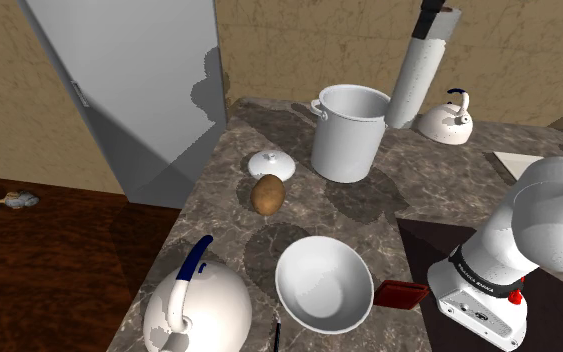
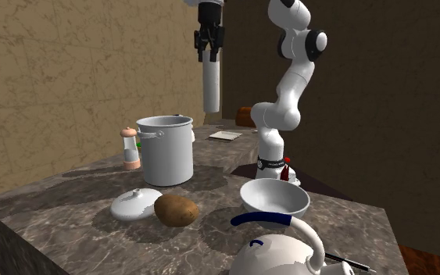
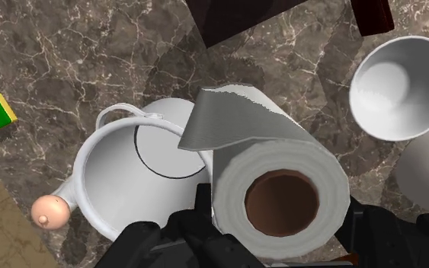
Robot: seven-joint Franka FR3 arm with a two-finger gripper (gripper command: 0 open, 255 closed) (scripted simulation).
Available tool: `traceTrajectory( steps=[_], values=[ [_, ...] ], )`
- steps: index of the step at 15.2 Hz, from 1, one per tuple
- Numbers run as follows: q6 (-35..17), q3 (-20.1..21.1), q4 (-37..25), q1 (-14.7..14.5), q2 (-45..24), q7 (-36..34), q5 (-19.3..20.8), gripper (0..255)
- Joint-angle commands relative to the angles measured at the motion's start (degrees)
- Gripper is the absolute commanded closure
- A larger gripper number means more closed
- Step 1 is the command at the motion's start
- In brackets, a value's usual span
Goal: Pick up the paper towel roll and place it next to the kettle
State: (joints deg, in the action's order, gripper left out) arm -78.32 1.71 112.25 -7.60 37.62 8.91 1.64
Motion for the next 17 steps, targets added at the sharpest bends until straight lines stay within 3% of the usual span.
traceTrajectory(
  steps=[1,9,17],
  values=[
    [-0.04,-2.4,-0.12,0.54,-0.06,2.87,1.35,255],
    [-1.15,-12.22,-2.35,2.55,-2.45,14.22,6.32,255],
    [-2.78,-22.49,-8.6,3.92,-8.82,25.91,9.28,255]
  ],
)
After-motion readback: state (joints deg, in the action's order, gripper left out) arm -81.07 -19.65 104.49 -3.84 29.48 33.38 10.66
